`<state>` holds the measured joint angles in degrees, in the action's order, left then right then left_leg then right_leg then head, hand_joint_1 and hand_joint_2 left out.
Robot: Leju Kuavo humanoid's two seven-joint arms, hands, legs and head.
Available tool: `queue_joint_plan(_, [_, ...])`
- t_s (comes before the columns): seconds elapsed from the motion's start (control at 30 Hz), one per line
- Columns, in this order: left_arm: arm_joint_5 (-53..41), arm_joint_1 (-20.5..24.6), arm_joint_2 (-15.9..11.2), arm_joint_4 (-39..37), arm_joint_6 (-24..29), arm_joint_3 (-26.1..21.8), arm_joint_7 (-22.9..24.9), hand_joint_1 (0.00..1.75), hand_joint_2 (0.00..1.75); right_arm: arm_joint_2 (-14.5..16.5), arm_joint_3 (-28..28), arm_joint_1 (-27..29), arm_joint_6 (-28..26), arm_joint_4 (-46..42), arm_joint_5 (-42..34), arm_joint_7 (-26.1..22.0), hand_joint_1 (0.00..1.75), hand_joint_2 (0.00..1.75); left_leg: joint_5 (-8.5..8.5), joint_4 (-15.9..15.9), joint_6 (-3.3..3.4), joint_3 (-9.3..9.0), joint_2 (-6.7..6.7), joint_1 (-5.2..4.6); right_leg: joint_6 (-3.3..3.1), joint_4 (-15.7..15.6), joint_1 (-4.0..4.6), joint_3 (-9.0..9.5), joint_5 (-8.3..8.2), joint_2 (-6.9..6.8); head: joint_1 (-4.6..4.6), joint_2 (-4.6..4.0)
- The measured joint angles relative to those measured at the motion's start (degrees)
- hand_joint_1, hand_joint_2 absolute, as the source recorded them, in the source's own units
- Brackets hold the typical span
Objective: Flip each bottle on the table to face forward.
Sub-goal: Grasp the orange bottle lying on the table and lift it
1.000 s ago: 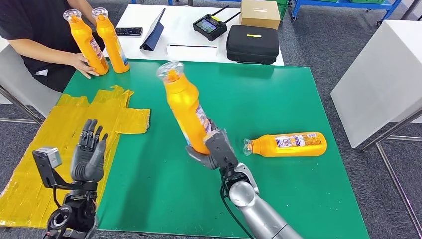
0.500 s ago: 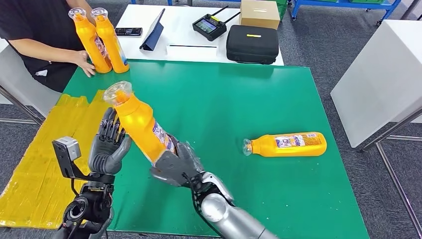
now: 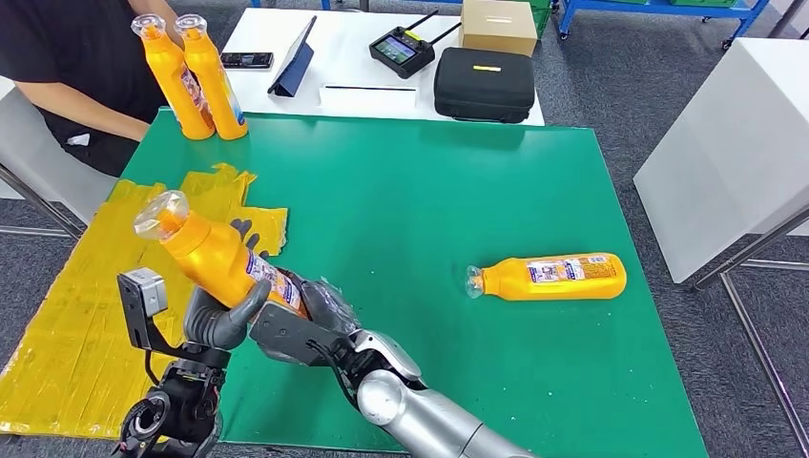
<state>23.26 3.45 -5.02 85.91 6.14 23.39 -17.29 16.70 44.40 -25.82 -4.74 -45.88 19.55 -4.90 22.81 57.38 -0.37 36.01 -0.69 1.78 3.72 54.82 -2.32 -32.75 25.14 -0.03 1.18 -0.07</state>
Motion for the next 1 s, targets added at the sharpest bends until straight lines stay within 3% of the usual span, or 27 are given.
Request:
queue_joint_plan(0.07, [0.0, -0.1, -0.1, 0.0, -0.2, 0.0, 0.3, 0.0, 1.75, 0.2, 0.2, -0.3, 0.0, 0.4, 0.0, 0.0, 1.75, 1.75, -0.01, 0.0, 0.0, 0.0, 0.0, 0.0, 0.0, 0.0, 0.0, 0.0, 0.0, 0.0, 0.0, 0.0])
queue_joint_plan(0.2, [-0.3, -0.1, -0.4, 0.0, -1.5, 0.1, 1.8, 1.72, 1.75, 0.3, 0.4, -0.6, 0.0, 1.1, 0.0, 0.1, 1.75, 1.75, -0.02, 0.0, -0.02, 0.0, 0.0, 0.0, 0.0, 0.0, 0.0, 0.0, 0.0, 0.0, -0.01, 0.0])
queue_joint_plan(0.77, [-3.0, 0.2, -0.5, -0.1, -1.6, -0.5, 0.8, 1.75, 1.75, 1.3, 0.7, -2.1, -0.3, 2.5, -0.4, 1.5, 1.75, 1.75, -0.02, 0.0, -0.02, 0.0, 0.0, 0.0, 0.0, 0.0, 0.0, -0.03, 0.0, 0.01, 0.0, 0.0])
queue_joint_plan(0.8, [-3.1, 0.2, -0.5, -0.1, -1.5, -0.6, 0.8, 1.75, 1.75, 1.4, 0.7, -2.3, -0.3, 2.6, -0.4, 1.5, 1.35, 1.75, -0.02, 0.0, -0.02, 0.0, 0.0, 0.0, 0.0, 0.0, 0.0, -0.02, 0.0, 0.01, 0.0, 0.0])
queue_joint_plan(0.9, [-3.7, 0.2, -0.4, -0.1, -0.6, -0.7, 0.6, 1.75, 1.75, 1.4, 0.7, -2.4, -0.9, 2.8, -0.5, 1.6, 0.04, 0.44, -0.02, 0.0, -0.02, 0.0, 0.0, 0.0, 0.0, 0.0, 0.0, -0.02, 0.0, 0.01, 0.0, 0.0])
queue_joint_plan(0.93, [-4.3, 0.2, -0.3, -0.1, -0.1, -0.7, 0.4, 1.75, 1.75, 1.4, 0.7, -2.4, -1.3, 2.8, -0.5, 1.7, 0.0, 0.0, -0.02, 0.0, -0.02, 0.0, 0.0, 0.0, 0.0, 0.0, 0.0, -0.02, 0.0, 0.01, 0.0, 0.0])
queue_joint_plan(1.0, [-6.4, 0.2, -0.2, -0.1, 1.5, -0.9, 0.2, 1.75, 1.75, 1.3, 0.6, -2.3, -2.4, 2.8, -0.5, 2.0, 0.0, 0.0, -0.02, 0.0, -0.02, 0.0, 0.0, 0.0, 0.0, 0.0, 0.0, -0.02, 0.0, 0.01, -0.01, 0.0])
